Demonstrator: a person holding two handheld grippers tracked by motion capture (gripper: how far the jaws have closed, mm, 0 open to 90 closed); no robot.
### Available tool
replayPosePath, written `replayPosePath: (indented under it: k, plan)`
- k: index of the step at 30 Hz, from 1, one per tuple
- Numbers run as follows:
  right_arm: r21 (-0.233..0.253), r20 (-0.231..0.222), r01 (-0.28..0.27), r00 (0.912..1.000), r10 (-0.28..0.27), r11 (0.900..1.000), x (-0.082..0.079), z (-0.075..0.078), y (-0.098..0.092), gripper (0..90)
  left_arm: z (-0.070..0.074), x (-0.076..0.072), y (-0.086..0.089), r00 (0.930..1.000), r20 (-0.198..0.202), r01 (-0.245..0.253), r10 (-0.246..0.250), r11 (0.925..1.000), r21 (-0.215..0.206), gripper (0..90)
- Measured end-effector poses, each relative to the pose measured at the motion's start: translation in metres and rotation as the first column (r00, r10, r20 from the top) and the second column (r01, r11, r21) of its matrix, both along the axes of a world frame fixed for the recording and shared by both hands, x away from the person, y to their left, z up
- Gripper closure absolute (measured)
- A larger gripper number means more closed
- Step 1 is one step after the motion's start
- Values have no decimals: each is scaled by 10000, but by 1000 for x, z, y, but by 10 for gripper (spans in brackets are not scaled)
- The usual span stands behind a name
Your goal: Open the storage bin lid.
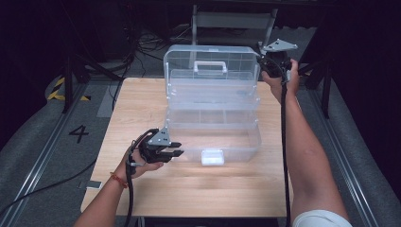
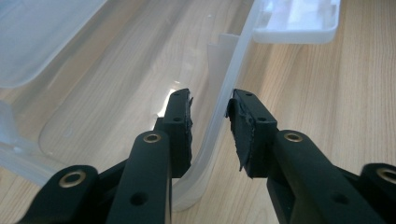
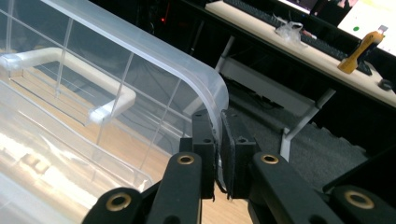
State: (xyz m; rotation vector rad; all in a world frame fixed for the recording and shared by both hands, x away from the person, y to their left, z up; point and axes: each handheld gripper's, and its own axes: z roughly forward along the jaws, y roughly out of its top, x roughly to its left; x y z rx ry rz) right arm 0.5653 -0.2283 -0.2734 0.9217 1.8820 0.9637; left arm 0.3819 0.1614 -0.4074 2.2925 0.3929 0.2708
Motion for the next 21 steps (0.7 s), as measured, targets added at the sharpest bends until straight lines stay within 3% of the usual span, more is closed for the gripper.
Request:
replayPosePath:
  k: [3,7,11,21]
  plan:
    - [-9,-257,132,9996,-132,9999,2,-2,-2,851,-3,-1,4,9999,-89,-108,104,9988,-479,669]
    - [18,-412,219,9989,-218,9998,6,-6,-5,849,-3,-5,0,9998,97,-165,168,9993,-342,662]
    - [133,-673,337,9972,-327,9993,12,-12,-10,846,-3,-7,-1,10000,31,-47,48,9995,-301,659]
    - [140,-1308,613,9897,-589,9980,30,-32,-18,842,-4,-11,0,9999,-103,112,-118,9982,-590,654]
